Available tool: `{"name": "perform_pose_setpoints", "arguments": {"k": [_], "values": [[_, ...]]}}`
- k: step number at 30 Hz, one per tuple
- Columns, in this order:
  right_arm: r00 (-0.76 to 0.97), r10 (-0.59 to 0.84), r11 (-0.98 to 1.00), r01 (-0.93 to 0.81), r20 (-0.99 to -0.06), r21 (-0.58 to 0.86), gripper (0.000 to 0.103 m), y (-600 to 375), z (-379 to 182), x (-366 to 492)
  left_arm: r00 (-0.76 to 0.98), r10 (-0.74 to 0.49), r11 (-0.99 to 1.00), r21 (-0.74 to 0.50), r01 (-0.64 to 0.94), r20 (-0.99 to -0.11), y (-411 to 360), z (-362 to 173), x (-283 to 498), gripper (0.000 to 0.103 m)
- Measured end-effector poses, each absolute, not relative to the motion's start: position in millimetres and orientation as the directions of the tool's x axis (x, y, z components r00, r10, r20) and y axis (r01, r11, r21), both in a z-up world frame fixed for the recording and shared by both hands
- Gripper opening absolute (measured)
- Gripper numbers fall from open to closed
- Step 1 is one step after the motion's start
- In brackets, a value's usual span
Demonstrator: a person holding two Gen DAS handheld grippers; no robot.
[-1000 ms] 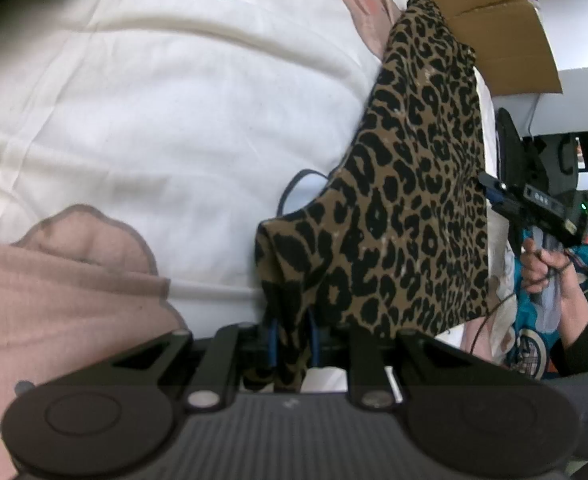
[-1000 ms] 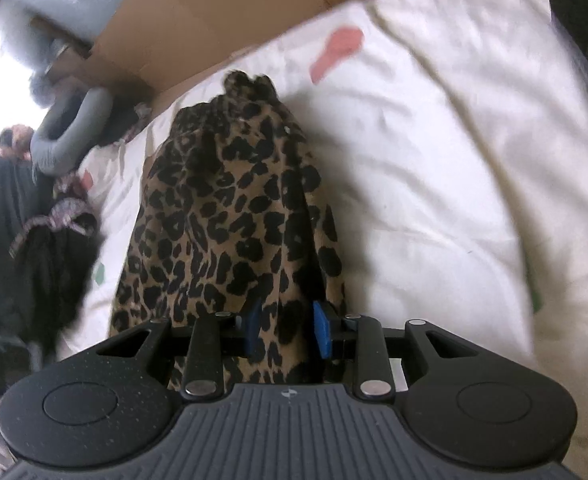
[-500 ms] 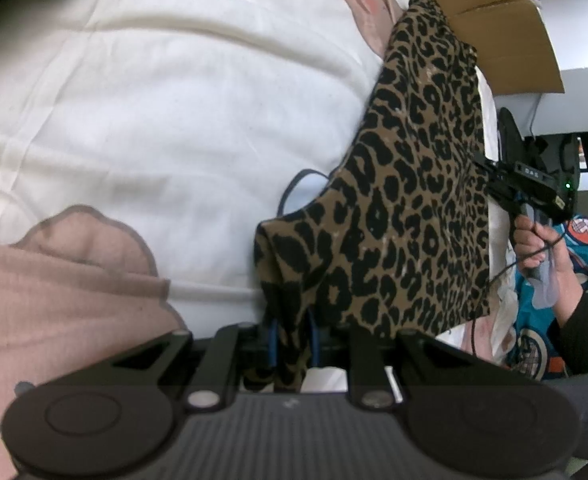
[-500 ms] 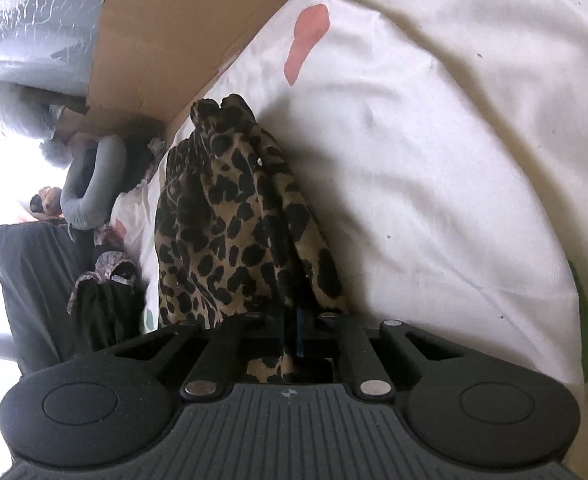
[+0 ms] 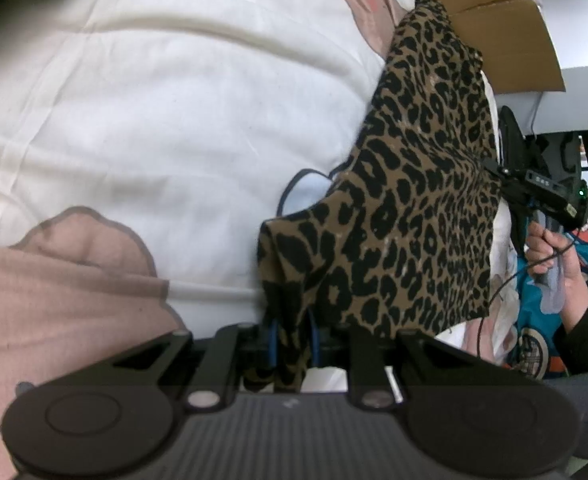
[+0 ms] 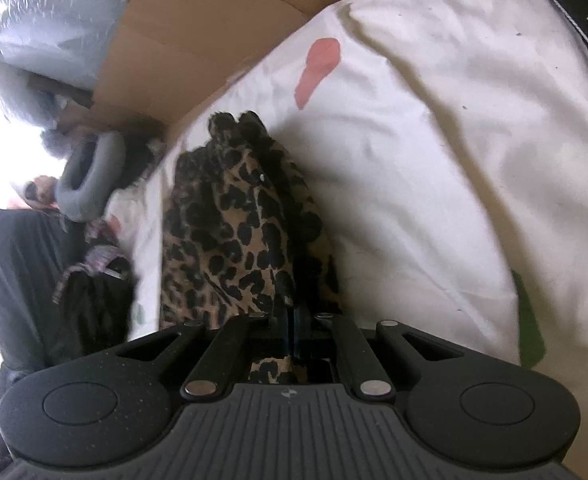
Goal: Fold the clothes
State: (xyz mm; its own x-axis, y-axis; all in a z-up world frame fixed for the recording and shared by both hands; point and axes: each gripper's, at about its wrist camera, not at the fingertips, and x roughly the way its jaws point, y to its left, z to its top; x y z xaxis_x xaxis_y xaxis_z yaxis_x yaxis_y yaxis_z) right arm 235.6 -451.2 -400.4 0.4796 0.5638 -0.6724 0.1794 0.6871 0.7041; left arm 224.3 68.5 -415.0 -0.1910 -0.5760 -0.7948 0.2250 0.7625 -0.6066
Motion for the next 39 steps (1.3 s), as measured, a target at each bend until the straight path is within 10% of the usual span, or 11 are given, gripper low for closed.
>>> {"name": "perform_pose_setpoints", "arguments": {"k": [31, 37, 39], "values": [[0.502, 0.5, 0.787, 0.076, -0.705, 0.612, 0.019, -431.8, -390.8, 315.7, -0.192, -0.587, 0.752, -0.617, 0.229, -0.787, 119.2, -414.8, 224.5, 0.017], [0.517, 0.481, 0.815, 0.032, -0.708, 0.578, 0.019, -419.7, -384.7, 338.6, -0.186, -0.59, 0.755, -0.618, 0.219, -0.786, 117.0, -413.2, 222.6, 0.017], [0.523, 0.468, 0.828, 0.023, -0.713, 0.561, 0.004, -416.2, -383.7, 341.6, -0.185, -0.591, 0.754, -0.619, 0.22, -0.786, 117.7, -411.8, 220.6, 0.017]]}}
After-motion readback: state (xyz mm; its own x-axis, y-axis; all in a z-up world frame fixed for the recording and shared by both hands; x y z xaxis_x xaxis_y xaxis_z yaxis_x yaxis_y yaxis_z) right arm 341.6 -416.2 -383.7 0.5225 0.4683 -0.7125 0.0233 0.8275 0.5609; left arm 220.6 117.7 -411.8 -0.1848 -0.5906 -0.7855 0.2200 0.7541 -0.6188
